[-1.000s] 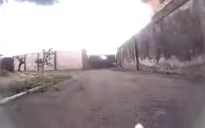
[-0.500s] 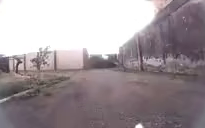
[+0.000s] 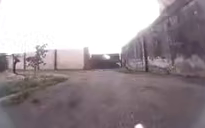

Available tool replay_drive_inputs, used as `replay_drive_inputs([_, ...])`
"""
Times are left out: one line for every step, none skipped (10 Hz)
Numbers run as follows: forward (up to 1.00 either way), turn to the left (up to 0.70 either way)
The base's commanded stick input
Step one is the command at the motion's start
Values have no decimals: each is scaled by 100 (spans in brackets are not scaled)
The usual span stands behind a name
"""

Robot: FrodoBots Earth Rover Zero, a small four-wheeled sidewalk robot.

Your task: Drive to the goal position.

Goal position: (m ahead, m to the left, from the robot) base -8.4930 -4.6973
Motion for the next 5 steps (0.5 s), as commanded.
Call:
replay_drive_inputs([100, -30])
replay_drive_inputs([100, -39])
replay_drive_inputs([100, 1])
replay_drive_inputs([100, 1])
replay_drive_inputs([100, 1])
